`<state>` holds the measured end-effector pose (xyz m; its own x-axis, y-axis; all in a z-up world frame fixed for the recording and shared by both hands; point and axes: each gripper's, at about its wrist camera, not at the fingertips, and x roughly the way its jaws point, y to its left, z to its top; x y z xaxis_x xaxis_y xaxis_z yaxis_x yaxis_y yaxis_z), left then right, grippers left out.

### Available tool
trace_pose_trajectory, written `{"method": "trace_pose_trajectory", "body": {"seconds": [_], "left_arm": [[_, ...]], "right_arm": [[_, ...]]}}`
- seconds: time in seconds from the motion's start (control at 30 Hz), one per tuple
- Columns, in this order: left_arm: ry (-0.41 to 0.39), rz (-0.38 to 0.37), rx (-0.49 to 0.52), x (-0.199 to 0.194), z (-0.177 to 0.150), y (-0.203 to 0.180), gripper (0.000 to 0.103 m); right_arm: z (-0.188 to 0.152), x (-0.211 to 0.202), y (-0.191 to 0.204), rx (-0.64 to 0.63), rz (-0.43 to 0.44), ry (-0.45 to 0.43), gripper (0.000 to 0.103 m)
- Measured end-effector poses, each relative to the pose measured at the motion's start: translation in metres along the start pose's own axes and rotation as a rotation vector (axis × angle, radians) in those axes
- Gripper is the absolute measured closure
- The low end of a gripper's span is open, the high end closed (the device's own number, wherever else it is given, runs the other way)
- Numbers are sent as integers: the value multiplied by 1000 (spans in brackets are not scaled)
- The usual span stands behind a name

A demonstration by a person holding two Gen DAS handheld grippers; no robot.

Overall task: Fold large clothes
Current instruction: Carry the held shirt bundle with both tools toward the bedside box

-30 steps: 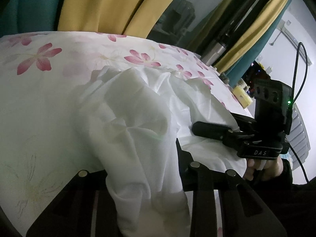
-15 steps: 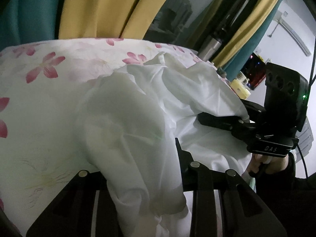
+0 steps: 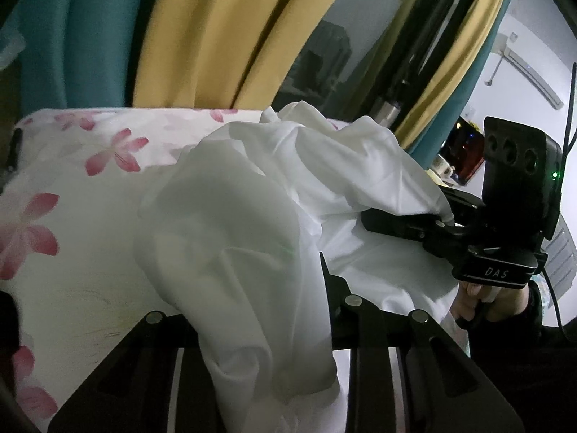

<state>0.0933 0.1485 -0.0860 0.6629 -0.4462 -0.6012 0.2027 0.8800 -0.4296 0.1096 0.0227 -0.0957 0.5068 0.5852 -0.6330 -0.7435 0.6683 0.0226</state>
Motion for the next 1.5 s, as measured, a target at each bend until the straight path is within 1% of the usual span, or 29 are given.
{"method": "trace_pose_trajectory", "body": {"seconds": [0.2, 0.47, 0.87, 1.1, 1.3, 1.5], "left_arm": [[-52, 28, 9, -26, -1, 5, 75], [-112, 68, 3, -61, -5, 22, 75], [-142, 144, 0, -97, -9, 49, 76], [-132, 163, -21, -103, -10, 75, 77], [-95, 162, -74, -90, -13, 100, 77], [-50, 169, -108, -75, -16, 117, 77]], "right_arm": [[13, 0, 18, -38, 13, -18, 66], [32, 10, 45, -99, 46, -31, 66], [47, 39, 79, -138, 102, -37, 66], [54, 62, 89, -140, 131, -24, 67], [53, 89, 88, -118, 157, 10, 67], [47, 118, 77, -71, 174, 50, 68]]}}
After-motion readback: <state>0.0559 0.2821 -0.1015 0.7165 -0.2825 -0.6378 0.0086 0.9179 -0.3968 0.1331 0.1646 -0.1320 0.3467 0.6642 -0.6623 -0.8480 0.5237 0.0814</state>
